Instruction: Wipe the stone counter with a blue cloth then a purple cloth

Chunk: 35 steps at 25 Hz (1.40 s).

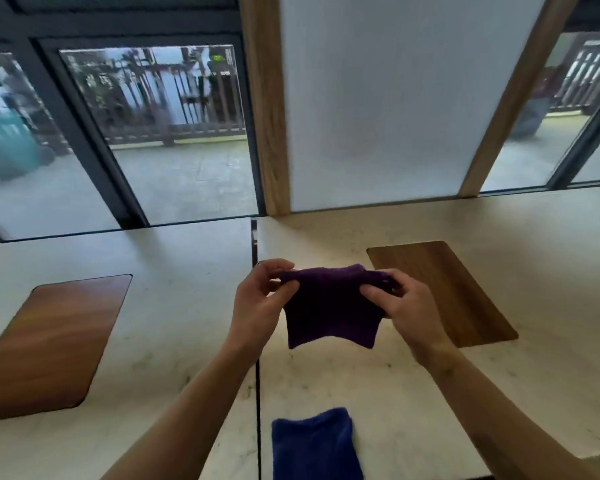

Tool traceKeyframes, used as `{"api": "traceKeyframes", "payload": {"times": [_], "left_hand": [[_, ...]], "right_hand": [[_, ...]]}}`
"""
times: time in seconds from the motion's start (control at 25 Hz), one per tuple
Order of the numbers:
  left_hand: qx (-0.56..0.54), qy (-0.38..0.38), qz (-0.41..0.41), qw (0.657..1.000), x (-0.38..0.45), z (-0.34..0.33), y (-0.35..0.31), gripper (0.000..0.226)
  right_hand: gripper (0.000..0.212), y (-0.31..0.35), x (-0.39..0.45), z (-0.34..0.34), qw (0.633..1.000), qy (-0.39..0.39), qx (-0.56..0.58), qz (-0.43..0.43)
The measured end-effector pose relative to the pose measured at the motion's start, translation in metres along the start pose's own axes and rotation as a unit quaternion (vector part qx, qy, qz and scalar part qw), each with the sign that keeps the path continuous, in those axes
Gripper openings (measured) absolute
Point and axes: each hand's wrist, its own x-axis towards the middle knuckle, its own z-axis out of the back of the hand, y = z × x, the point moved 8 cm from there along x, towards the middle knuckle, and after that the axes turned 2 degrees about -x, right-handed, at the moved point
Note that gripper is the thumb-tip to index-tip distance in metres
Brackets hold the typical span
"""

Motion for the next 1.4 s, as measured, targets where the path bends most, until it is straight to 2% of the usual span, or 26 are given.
{"api": "traceKeyframes", "payload": {"times": [0.4, 0.64, 0.8, 0.92, 1.04, 1.12, 1.28, 1.4], "left_hand": [[0.018, -0.051, 0.049, 0.997, -0.007, 0.032, 0.037, 0.023], [0.018, -0.046, 0.158, 0.986, -0.02, 0.039, 0.113, 0.02], [0.014, -0.043, 0.248, 0.968, -0.021, 0.041, 0.174, 0.018], [0.031, -0.04, 0.291, 0.955, -0.011, 0.042, 0.214, 0.019], [0.084, -0.035, 0.285, 0.954, 0.002, 0.043, 0.242, 0.018], [0.142, -0.032, 0.247, 0.958, 0.01, 0.044, 0.25, 0.019], [0.216, 0.0, 0.199, 0.956, 0.016, 0.04, 0.258, 0.028], [0.24, -0.003, 0.18, 0.954, 0.016, 0.045, 0.256, 0.028]], "right_hand": [[0.013, -0.036, 0.016, -0.047, 0.996, 0.074, 0.031, -0.044], [0.012, -0.106, 0.007, -0.073, 0.988, 0.091, -0.002, -0.122], [0.012, -0.165, 0.008, -0.097, 0.972, 0.094, 0.011, -0.215], [0.013, -0.202, 0.019, -0.114, 0.964, 0.105, -0.011, -0.243], [0.014, -0.225, 0.037, -0.124, 0.97, 0.102, -0.078, -0.204], [0.007, -0.236, 0.045, -0.13, 0.968, 0.11, -0.153, -0.163], [0.027, -0.237, 0.049, -0.133, 0.937, 0.095, -0.318, -0.105], [0.04, -0.231, 0.05, -0.131, 0.937, 0.071, -0.328, -0.094]]}}
